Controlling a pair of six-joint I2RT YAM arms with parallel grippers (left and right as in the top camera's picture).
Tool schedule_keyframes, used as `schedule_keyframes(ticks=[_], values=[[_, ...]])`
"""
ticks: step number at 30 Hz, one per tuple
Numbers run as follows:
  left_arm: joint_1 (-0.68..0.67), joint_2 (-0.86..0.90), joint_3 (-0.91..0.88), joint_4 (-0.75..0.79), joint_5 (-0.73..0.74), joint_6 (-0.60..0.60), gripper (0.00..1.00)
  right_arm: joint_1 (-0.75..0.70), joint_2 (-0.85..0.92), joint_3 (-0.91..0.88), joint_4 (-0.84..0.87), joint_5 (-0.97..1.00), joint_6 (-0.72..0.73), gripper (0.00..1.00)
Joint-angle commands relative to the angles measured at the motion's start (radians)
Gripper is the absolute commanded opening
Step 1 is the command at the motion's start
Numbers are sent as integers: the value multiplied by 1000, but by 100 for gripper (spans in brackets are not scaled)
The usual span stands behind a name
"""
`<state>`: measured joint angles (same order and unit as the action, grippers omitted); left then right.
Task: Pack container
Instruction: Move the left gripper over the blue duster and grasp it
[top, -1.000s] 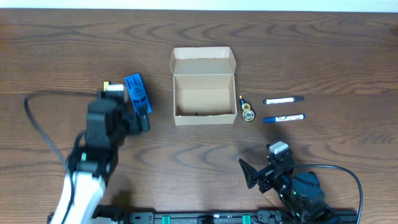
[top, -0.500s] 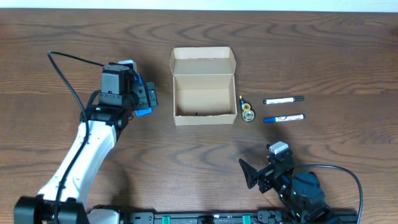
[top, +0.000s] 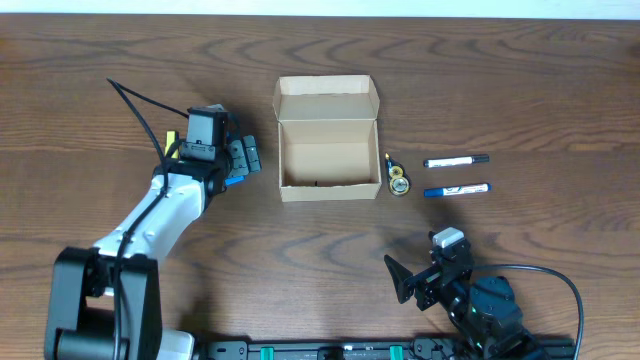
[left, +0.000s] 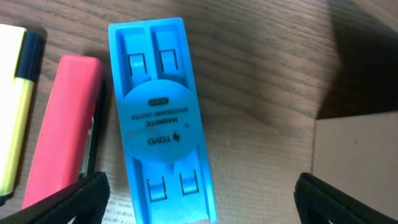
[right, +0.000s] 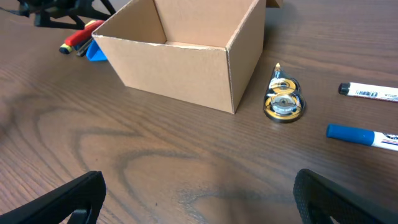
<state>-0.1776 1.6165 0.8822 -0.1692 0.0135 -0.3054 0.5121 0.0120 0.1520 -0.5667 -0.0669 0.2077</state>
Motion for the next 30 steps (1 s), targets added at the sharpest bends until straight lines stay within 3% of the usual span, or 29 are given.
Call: schedule_keyframes(ticks=[1,15,17,30], values=[[-2,40,17,12,-56,-42,97,11,-6,-3,-1,7,-11,99],[-2,138,18,87,-77,-60,100,11,-6,-3,-1,7,-11,99],[-2,145,18,96,-77,-62,94,11,-6,-3,-1,7,-11,99],[-14,173,19,99,-160,-69,92,11,-6,-3,-1,8,-11,99]])
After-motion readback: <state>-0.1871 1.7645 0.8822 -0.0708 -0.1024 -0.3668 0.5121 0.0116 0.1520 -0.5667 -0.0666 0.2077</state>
